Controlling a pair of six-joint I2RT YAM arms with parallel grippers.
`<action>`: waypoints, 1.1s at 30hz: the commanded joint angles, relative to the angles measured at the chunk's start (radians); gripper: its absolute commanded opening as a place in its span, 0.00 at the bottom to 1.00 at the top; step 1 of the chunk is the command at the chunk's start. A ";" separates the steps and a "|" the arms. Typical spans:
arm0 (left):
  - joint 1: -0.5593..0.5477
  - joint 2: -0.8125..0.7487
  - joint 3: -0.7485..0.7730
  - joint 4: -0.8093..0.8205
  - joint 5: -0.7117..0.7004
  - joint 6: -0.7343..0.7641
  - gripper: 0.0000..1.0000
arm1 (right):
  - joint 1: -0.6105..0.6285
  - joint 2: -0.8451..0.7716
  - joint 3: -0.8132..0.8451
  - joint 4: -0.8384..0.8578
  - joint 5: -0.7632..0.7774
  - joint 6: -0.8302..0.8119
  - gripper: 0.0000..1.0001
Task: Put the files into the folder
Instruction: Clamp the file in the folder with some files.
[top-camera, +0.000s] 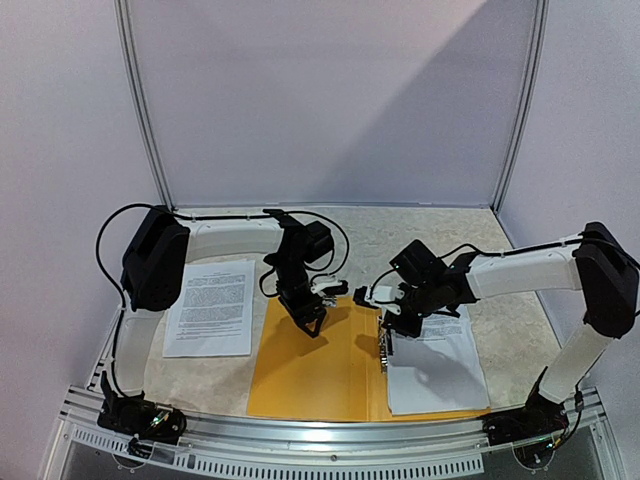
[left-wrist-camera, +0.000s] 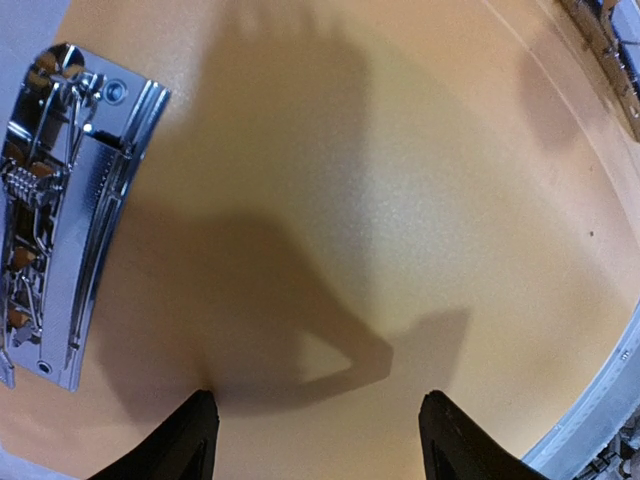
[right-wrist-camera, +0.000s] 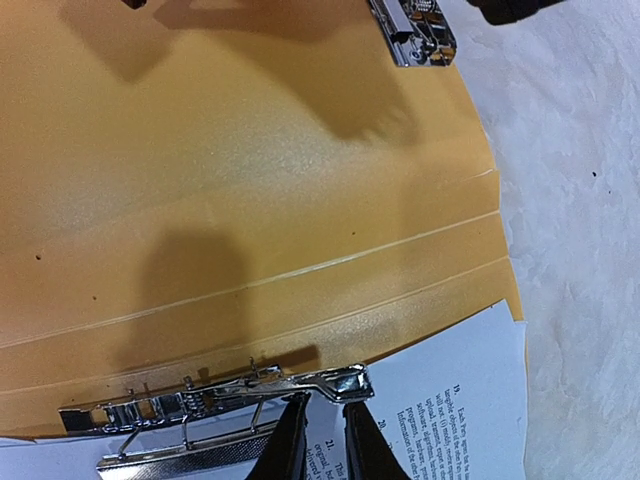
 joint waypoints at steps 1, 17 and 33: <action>-0.007 0.025 -0.014 0.000 -0.010 0.013 0.71 | 0.004 -0.031 -0.020 -0.006 -0.012 -0.018 0.15; -0.007 0.024 -0.003 -0.003 -0.026 0.015 0.71 | 0.052 -0.086 -0.090 0.013 0.018 0.041 0.15; -0.008 0.034 -0.015 0.004 -0.040 0.016 0.71 | 0.056 -0.254 -0.040 -0.197 -0.121 -0.043 0.34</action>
